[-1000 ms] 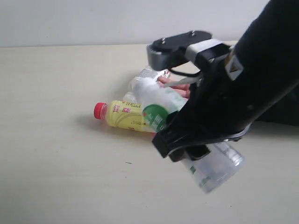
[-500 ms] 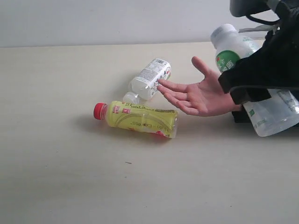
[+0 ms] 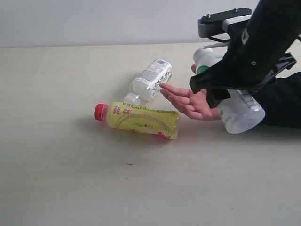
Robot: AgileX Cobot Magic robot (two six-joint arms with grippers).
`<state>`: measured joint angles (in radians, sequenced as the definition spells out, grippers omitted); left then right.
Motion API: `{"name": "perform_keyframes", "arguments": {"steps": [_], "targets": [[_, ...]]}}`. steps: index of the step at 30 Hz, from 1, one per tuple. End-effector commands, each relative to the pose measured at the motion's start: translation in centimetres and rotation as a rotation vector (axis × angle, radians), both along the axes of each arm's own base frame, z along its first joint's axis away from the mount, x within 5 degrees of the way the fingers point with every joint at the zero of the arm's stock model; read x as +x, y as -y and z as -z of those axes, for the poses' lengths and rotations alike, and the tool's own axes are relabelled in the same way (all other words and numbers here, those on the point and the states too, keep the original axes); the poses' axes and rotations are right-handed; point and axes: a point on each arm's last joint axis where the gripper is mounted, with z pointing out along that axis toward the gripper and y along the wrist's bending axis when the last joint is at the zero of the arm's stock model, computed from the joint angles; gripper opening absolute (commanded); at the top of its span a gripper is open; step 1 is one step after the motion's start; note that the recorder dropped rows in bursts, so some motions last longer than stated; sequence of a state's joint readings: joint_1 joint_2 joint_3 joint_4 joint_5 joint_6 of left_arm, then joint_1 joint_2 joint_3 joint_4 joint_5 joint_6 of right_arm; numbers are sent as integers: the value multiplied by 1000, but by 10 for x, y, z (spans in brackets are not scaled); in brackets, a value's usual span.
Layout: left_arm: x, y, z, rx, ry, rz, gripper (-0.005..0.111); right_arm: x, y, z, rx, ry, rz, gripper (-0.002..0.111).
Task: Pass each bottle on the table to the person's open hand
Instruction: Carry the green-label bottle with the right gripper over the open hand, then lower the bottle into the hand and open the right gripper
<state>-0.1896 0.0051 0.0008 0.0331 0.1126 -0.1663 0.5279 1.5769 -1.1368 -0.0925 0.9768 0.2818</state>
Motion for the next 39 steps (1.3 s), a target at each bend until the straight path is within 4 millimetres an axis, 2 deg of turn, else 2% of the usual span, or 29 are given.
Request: {"name": "perform_keyframes", "arguments": {"steps": [1, 5, 10, 17, 31, 34, 39], "targets": [[0, 0, -1, 4, 16, -5, 0, 21, -12, 3, 30, 2, -12, 0], [0, 0, -1, 4, 16, -5, 0, 36, -20, 11, 20, -8, -11, 0], [0, 0, -1, 4, 16, -5, 0, 56, -4, 27, -2, -51, 48, 0], [0, 0, -1, 4, 16, -5, 0, 64, -11, 53, 13, -98, 14, 0], [0, 0, -1, 4, 16, -5, 0, 64, -11, 53, 15, -92, 8, 0], [0, 0, -1, 4, 16, -5, 0, 64, -11, 53, 14, -93, 8, 8], [0, 0, -1, 4, 16, -5, 0, 63, -11, 53, 12, -97, 9, 30]]}}
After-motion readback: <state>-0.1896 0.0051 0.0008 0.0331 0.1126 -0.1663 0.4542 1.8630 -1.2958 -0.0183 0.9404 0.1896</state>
